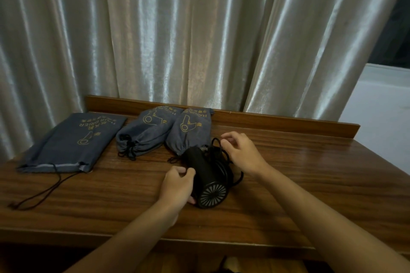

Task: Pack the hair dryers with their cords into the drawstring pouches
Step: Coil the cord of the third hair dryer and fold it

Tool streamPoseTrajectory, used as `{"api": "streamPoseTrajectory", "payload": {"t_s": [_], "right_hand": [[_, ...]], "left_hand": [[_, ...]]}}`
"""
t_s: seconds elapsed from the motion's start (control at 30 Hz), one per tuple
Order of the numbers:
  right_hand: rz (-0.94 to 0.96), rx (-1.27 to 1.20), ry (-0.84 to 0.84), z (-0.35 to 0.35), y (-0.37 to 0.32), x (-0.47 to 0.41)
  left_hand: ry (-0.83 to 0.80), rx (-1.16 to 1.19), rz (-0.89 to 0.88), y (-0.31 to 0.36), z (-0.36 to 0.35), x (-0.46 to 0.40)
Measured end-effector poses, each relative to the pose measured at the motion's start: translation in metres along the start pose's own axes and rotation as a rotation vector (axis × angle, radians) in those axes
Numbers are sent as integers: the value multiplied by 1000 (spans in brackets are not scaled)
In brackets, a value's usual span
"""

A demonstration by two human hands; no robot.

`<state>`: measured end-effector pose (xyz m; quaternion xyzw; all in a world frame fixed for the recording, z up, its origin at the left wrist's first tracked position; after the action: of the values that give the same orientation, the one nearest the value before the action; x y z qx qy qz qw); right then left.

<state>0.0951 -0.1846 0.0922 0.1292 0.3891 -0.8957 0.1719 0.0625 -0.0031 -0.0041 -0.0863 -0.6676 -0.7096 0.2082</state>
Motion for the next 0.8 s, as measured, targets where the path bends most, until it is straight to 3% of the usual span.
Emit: {"api": "streamPoseTrajectory", "payload": {"t_s": [0.17, 0.37, 0.47, 0.67, 0.8], "right_hand": [[53, 130, 87, 9, -14, 3], [176, 264, 55, 2, -38, 7], [264, 359, 55, -11, -49, 15], [416, 427, 7, -85, -90, 16], [456, 394, -55, -160, -134, -3]], "left_hand": [[-71, 49, 43, -4, -21, 16], [-184, 249, 157, -2, -76, 34], [-171, 178, 144, -2, -69, 36], [89, -44, -142, 18, 59, 15], [398, -300, -369, 38, 190, 9]]}}
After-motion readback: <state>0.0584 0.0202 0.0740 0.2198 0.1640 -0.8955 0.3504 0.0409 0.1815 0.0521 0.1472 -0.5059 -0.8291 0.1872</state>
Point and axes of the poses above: each hand's wrist, its own x-axis away from the middle knuckle, its own z-axis out of the back of the hand, y = z × x, the point moved 7 cm from there along -x, towards the middle knuckle, and after that the axes turned 12 degrees about z, right-handed, at the moved point
